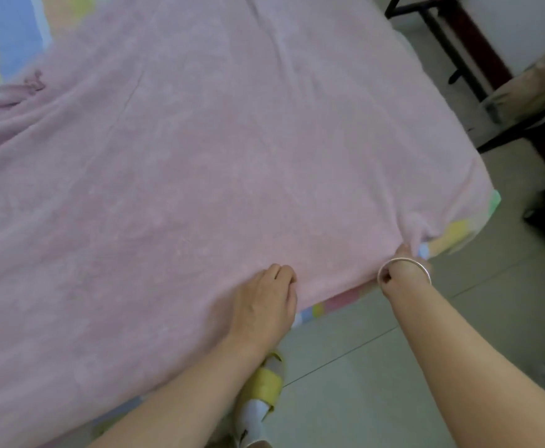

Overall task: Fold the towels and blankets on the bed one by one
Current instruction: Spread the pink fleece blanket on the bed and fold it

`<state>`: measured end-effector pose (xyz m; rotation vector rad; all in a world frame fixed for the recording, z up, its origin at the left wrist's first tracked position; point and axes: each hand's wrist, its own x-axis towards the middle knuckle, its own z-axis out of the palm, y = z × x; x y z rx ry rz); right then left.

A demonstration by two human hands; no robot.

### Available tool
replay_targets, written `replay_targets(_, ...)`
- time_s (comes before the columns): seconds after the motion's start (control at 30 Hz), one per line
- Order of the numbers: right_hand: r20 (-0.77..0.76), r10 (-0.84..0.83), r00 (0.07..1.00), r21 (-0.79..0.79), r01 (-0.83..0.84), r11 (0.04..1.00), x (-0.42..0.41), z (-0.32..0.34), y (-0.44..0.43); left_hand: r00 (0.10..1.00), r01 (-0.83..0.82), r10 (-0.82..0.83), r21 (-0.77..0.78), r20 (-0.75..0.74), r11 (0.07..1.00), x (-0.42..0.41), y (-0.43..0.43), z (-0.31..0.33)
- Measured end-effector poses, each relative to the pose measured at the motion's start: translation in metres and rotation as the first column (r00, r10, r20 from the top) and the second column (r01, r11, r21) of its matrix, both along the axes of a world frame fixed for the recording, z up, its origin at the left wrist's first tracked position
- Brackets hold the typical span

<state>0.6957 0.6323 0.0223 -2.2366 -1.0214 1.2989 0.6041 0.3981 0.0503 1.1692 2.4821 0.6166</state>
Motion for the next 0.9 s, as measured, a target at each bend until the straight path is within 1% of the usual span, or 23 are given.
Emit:
replay_targets(0.03, 0.083, 0.046, 0.995, 0.050, -0.050, 0.997, 0.013, -0.004, 0.002, 1.000, -0.004, 0.004, -0.008, 0.003, 1.000, 0.002, 0.006, 0.001)
replay_targets(0.07, 0.118, 0.089, 0.989, 0.099, -0.101, 0.990, 0.021, -0.005, 0.000, 1.000, -0.006, 0.006, -0.014, 0.004, 1.000, 0.003, 0.009, 0.002)
replay_targets(0.1, 0.129, 0.131, 0.983, 0.141, -0.149, 0.979, 0.026, -0.009, 0.000, 1.000, -0.006, 0.006, -0.028, 0.003, 1.000, 0.003, 0.013, 0.002)
replay_targets(0.13, 0.128, 0.179, 0.976, 0.151, -0.197, 0.969, 0.024, -0.005, -0.003, 1.000, -0.004, 0.004, -0.045, -0.003, 0.999, 0.003, 0.016, 0.003)
replay_targets(0.17, 0.112, 0.209, 0.972, 0.163, -0.225, 0.961, 0.023, -0.004, -0.001, 1.000, 0.002, -0.003, -0.064, -0.006, 0.998, 0.002, 0.020, 0.003)
replay_targets(0.2, 0.075, 0.209, 0.975, 0.150, -0.218, 0.964, 0.019, 0.003, 0.001, 1.000, 0.009, -0.009, -0.083, 0.004, 0.997, 0.002, 0.023, 0.003)
replay_targets(0.23, 0.030, 0.160, 0.987, 0.133, -0.162, 0.978, 0.016, 0.007, 0.008, 1.000, 0.017, -0.015, -0.101, 0.022, 0.995, 0.002, 0.028, 0.003)
replay_targets(0.3, -0.075, 0.010, 0.997, 0.047, -0.006, 0.999, 0.014, 0.017, 0.028, 0.999, 0.034, -0.029, -0.122, 0.043, 0.992, 0.002, 0.041, 0.003)
replay_targets(0.37, -0.209, -0.165, 0.964, -0.078, 0.152, 0.985, 0.014, 0.023, 0.050, 0.997, 0.066, -0.059, -0.127, 0.056, 0.990, 0.004, 0.056, 0.002)
replay_targets(0.4, -0.296, -0.235, 0.926, -0.091, 0.217, 0.972, 0.015, 0.021, 0.062, 0.994, 0.093, -0.086, -0.116, 0.066, 0.989, 0.005, 0.067, 0.000)
replay_targets(0.43, -0.366, -0.252, 0.896, -0.083, 0.238, 0.968, 0.016, 0.017, 0.075, 0.990, 0.120, -0.113, -0.096, 0.080, 0.988, 0.006, 0.076, -0.001)
replay_targets(0.5, -0.413, -0.239, 0.879, -0.054, 0.239, 0.970, 0.026, -0.005, 0.109, 0.979, 0.177, -0.170, -0.055, 0.115, 0.983, 0.009, 0.098, -0.004)
replay_targets(0.57, -0.340, -0.230, 0.912, -0.041, 0.230, 0.972, 0.035, -0.020, 0.139, 0.965, 0.225, -0.220, -0.018, 0.141, 0.974, 0.013, 0.124, -0.005)
replay_targets(0.6, -0.300, -0.200, 0.933, -0.021, 0.203, 0.979, 0.038, -0.023, 0.150, 0.960, 0.242, -0.238, -0.007, 0.148, 0.970, 0.015, 0.136, -0.005)
replay_targets(0.63, -0.298, -0.174, 0.939, -0.005, 0.180, 0.984, 0.045, -0.032, 0.166, 0.955, 0.259, -0.257, 0.001, 0.148, 0.966, 0.018, 0.149, -0.006)
replay_targets(0.67, -0.265, -0.140, 0.954, 0.000, 0.146, 0.989, 0.041, -0.014, 0.163, 0.951, 0.275, -0.272, -0.004, 0.148, 0.961, 0.020, 0.160, -0.007)
replay_targets(0.73, -0.182, -0.127, 0.975, 0.041, 0.137, 0.990, 0.044, 0.008, 0.169, 0.937, 0.319, -0.311, -0.027, 0.161, 0.947, 0.025, 0.179, -0.009)
replay_targets(0.8, -0.047, -0.087, 0.995, 0.135, 0.093, 0.986, 0.056, 0.010, 0.182, 0.908, 0.391, -0.378, -0.045, 0.181, 0.919, 0.030, 0.194, -0.012)
replay_targets(0.9, 0.054, -0.055, 0.997, 0.173, 0.045, 0.984, 0.062, 0.005, 0.188, 0.863, 0.489, -0.449, -0.160, 0.232, 0.857, 0.032, 0.211, -0.015)
